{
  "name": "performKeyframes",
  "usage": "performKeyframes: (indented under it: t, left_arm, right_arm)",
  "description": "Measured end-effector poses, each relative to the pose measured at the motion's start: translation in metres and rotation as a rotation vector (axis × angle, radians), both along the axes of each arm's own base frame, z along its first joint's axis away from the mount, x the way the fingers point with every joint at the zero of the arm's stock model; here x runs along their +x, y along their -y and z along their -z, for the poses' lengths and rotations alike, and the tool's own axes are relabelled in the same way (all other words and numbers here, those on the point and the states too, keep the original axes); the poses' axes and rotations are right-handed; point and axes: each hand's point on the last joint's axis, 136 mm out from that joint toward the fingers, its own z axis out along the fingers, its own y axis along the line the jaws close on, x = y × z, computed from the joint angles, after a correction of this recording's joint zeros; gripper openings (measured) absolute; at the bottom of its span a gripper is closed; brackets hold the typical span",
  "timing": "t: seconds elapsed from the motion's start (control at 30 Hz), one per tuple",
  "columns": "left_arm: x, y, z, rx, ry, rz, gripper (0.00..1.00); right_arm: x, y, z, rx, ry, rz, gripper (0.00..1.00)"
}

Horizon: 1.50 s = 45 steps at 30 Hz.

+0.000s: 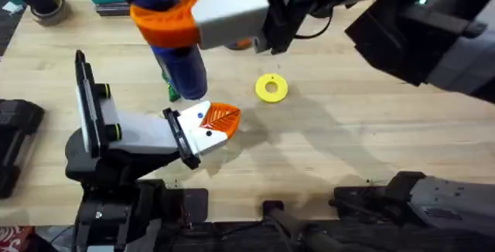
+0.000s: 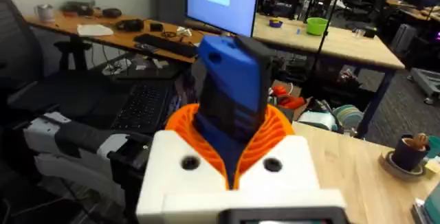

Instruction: Pick up the gripper from the table and insert it into the empty holder that is missing its gripper. Then pick up a screw, insert it into the mounting hole, and use the screwdriver to tighten it. Finally, clean up the table by picking up the vegetable and placing it into the bucket.

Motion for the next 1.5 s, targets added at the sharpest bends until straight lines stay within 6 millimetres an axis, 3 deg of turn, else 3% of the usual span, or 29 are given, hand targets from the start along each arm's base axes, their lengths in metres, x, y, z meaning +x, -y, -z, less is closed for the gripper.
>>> performKeyframes:
  t: [0.43,0.8,1.5]
  left_arm:
    - [0.0,0.0,0.0,0.0,0.0,0.0,0.007]
    - [0.0,0.0,0.0,0.0,0.0,0.0,0.007]
    - [0.0,0.0,0.0,0.0,0.0,0.0,0.007]
  right_arm:
    - [-0.004,0.0,0.021,-0.006,-0.018,-0.012,0.023]
    - [-0.013,-0.005,0.02,0.009,-0.002,-0.036,0.023]
    - [-0.008,-0.009,0.041,-0.026,-0.042,-0.029,0.023]
